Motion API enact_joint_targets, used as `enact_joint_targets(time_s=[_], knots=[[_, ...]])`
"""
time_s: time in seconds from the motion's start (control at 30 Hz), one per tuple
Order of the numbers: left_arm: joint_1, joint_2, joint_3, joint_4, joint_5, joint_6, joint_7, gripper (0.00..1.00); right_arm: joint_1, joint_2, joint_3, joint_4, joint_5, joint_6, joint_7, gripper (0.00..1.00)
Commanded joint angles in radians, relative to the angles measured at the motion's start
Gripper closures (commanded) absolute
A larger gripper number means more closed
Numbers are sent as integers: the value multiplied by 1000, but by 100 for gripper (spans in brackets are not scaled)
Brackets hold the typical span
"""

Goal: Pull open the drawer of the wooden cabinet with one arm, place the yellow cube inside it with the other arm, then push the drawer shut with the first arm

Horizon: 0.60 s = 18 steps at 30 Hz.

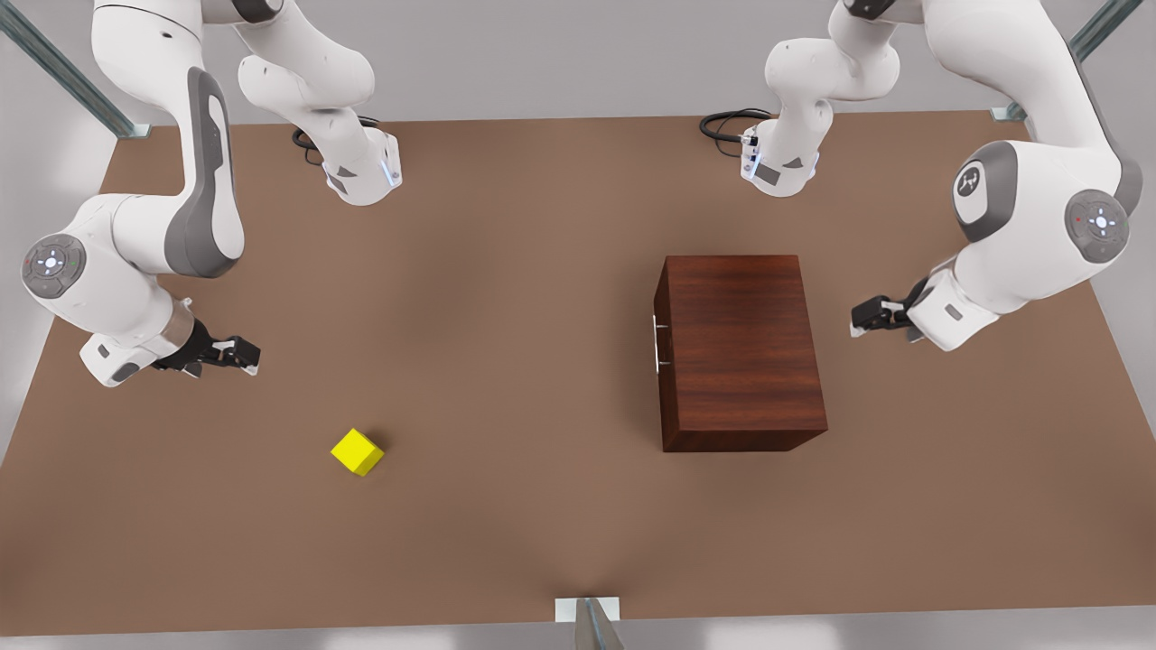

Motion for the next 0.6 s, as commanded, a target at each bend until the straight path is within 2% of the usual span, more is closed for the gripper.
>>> enact_joint_targets(time_s=[0.0,0.03,0.07,0.13,0.23,0.37,0.4,0.57], knots=[[-1,-1,-1,0,-1,33,11,0,1,7,0,1,0,2,-11,0],[-18,-1,-1,1,-1,33,3,0,0,8,0,3,2,-1,-1,0],[-21,2,1,9,5,34,5,0,3,10,1,19,-1,-12,264,0],[-75,10,-2,1,74,-7,-23,0,46,85,0,99,9,-17,588,0],[-317,53,-17,8,178,-8,-193,0,47,123,0,102,72,14,909,0],[-526,214,-21,115,226,33,-539,0,75,160,1,104,69,40,955,0],[-561,255,-21,121,233,99,-662,0,73,160,1,105,71,40,957,0],[-663,370,-21,133,293,212,-1018,0,73,221,1,158,69,40,977,0]])
